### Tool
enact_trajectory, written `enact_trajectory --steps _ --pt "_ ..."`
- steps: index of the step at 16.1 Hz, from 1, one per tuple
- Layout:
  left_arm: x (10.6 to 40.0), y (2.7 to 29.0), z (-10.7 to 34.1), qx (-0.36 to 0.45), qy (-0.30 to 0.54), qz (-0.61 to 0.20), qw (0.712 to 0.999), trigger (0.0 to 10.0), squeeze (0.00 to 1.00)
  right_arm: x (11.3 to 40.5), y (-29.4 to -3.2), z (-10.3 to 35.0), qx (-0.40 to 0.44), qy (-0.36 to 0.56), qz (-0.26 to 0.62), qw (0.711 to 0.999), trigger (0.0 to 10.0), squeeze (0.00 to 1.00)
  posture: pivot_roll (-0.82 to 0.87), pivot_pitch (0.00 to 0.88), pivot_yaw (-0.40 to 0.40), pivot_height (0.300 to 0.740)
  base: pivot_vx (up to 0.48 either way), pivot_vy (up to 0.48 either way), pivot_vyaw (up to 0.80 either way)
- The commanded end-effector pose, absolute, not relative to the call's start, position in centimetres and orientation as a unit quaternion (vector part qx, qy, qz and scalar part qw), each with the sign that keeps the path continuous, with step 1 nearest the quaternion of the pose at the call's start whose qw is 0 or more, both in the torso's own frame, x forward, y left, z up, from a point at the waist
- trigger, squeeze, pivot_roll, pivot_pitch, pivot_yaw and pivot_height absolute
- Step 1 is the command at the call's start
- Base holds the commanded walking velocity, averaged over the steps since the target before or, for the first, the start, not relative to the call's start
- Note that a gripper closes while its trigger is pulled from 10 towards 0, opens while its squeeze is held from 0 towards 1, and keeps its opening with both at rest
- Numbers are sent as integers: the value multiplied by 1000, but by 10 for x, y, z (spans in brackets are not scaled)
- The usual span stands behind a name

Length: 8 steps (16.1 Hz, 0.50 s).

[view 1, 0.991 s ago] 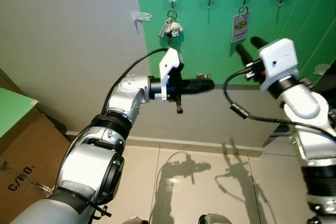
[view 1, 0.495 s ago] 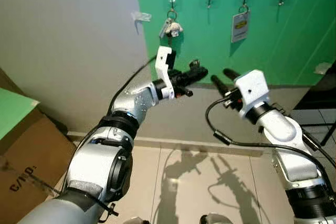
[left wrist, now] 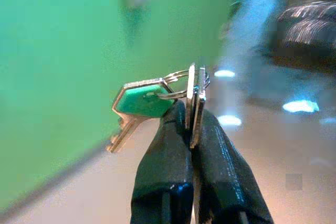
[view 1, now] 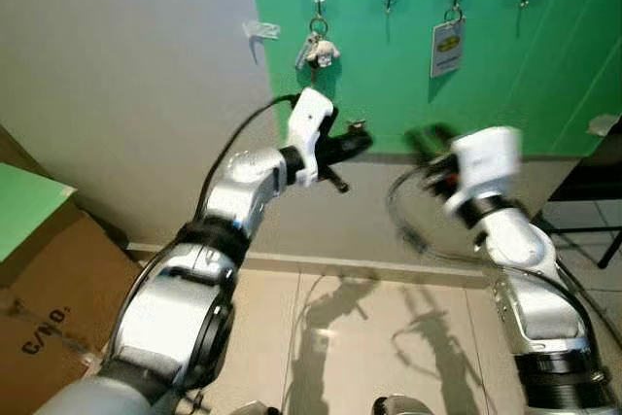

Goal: Hang keys on a hook

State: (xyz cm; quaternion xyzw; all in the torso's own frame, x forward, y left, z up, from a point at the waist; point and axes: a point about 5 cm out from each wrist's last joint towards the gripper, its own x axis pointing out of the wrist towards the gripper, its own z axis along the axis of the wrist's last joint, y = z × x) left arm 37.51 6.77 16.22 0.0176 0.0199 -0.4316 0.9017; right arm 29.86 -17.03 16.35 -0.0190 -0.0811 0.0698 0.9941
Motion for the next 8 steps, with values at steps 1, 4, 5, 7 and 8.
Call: enact_trajectory --steps 1,4,5,7,8 --pt "380 87 167 -3 -6 -357 934 0 0 293 -185 148 33 -52 5 998 10000 0 -297 48 122 740 0 0 0" --pt "367 122 131 -90 18 -218 972 0 0 268 -190 121 -8 -34 -29 999 10000 0 -264 38 111 740 0 0 0" --pt "353 126 123 -59 -1 -210 976 0 0 255 -191 112 5 -22 -34 999 10000 0 -246 31 104 740 0 0 0" --pt "326 130 116 14 -38 -226 973 0 0 236 -194 103 1 -9 -35 999 10000 0 -224 22 88 740 0 0 0" --pt "290 134 82 -9 12 -235 972 0 0 226 -194 99 56 8 -31 998 10000 0 -225 22 73 740 0 0 0"
